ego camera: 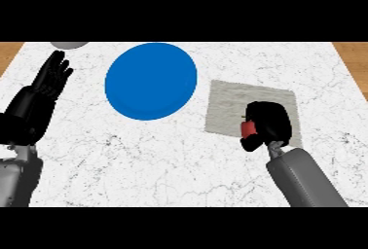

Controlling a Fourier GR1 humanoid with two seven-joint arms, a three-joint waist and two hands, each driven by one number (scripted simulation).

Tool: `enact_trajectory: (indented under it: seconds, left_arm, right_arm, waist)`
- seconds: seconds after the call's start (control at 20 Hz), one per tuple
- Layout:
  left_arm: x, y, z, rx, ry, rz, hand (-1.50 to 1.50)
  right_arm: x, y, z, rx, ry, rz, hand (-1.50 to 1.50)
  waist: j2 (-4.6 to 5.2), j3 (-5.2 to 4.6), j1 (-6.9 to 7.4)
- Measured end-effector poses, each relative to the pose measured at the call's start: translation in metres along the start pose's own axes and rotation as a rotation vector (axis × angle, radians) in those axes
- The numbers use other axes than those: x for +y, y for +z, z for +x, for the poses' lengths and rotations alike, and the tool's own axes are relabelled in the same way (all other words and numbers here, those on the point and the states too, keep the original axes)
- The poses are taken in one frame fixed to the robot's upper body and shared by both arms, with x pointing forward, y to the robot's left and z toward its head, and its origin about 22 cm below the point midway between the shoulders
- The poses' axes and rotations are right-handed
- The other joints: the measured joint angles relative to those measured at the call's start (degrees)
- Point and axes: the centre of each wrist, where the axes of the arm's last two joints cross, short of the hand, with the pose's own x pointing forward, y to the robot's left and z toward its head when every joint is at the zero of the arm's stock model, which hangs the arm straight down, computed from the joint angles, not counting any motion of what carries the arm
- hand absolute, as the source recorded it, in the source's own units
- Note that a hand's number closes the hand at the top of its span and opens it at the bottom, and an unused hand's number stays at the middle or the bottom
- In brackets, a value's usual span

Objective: Pick the bell pepper from the placemat and place it in the plate

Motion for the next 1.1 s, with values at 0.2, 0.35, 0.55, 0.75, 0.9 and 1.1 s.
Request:
enact_trajectory:
  seconds: [0.2,0.35,0.55,0.75,0.9,1.1]
  left_arm:
    - [0.004,0.005,-0.004,0.01,-0.007,0.025,0.0]
    - [-0.005,0.01,-0.007,0.015,-0.006,0.017,0.0]
    - [-0.005,0.008,-0.005,0.012,-0.002,0.003,0.0]
    - [-0.005,0.004,-0.004,0.002,-0.003,0.0,0.0]
    - [-0.007,0.002,-0.005,-0.002,-0.001,-0.006,0.0]
    - [-0.007,-0.005,-0.002,-0.007,0.002,-0.016,0.0]
  right_arm:
    - [0.006,0.016,-0.023,0.28,-0.037,-0.027,1.5]
    - [-0.002,0.041,-0.021,0.389,-0.052,-0.07,1.5]
    - [-0.027,0.076,0.004,0.392,-0.124,-0.139,1.5]
    - [-0.064,0.1,0.036,0.277,-0.22,-0.252,1.5]
    - [-0.09,0.109,0.055,0.183,-0.312,-0.327,1.5]
    - [-0.107,0.115,0.087,0.068,-0.398,-0.373,1.5]
  waist:
    - [-0.81,-0.34,-1.65]
    - [-0.61,-0.17,-1.56]
    - [-0.22,-0.02,-0.77]
    - [-0.02,0.02,-0.21]
    - [0.12,0.05,0.27]
    - [0.27,0.06,0.86]
